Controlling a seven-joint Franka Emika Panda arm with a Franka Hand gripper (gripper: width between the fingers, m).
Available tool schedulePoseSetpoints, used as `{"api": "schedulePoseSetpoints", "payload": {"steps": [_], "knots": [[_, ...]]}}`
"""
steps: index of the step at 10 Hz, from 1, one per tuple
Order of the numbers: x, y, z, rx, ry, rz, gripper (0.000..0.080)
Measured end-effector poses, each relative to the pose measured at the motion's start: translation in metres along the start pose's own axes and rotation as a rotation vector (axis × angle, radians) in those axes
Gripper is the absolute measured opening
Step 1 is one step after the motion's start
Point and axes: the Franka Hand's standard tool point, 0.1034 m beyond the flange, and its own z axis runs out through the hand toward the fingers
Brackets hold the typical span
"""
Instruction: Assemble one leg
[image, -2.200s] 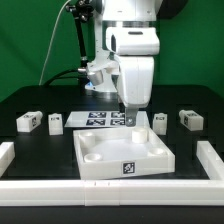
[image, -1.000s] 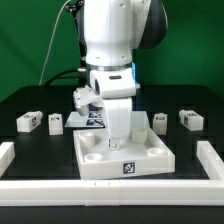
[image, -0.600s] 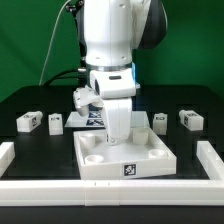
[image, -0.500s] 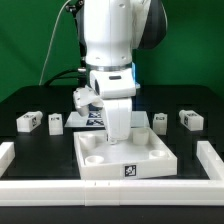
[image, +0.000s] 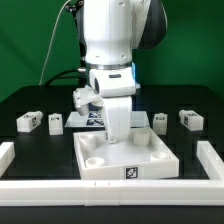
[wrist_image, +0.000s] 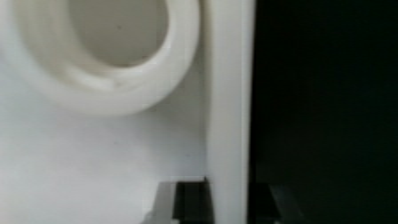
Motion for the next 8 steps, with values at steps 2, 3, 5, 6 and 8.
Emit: {"api": "schedulePoseSetpoints", "payload": {"steps": [2,3,5,6,8], "knots": [[0.000,0.000,0.000,0.000,0.000,0.000,0.0061],[0.003,0.001,0.000,-0.002,0.001,0.026,0.0061],[0.022,0.008,-0.001,-0.014,0.009,0.091,0.0061],[0.032,0.013,-0.001,-0.018,0.014,0.109,0.0061],[0.047,0.025,-0.001,-0.029,0.023,0.141,0.0061]]}}
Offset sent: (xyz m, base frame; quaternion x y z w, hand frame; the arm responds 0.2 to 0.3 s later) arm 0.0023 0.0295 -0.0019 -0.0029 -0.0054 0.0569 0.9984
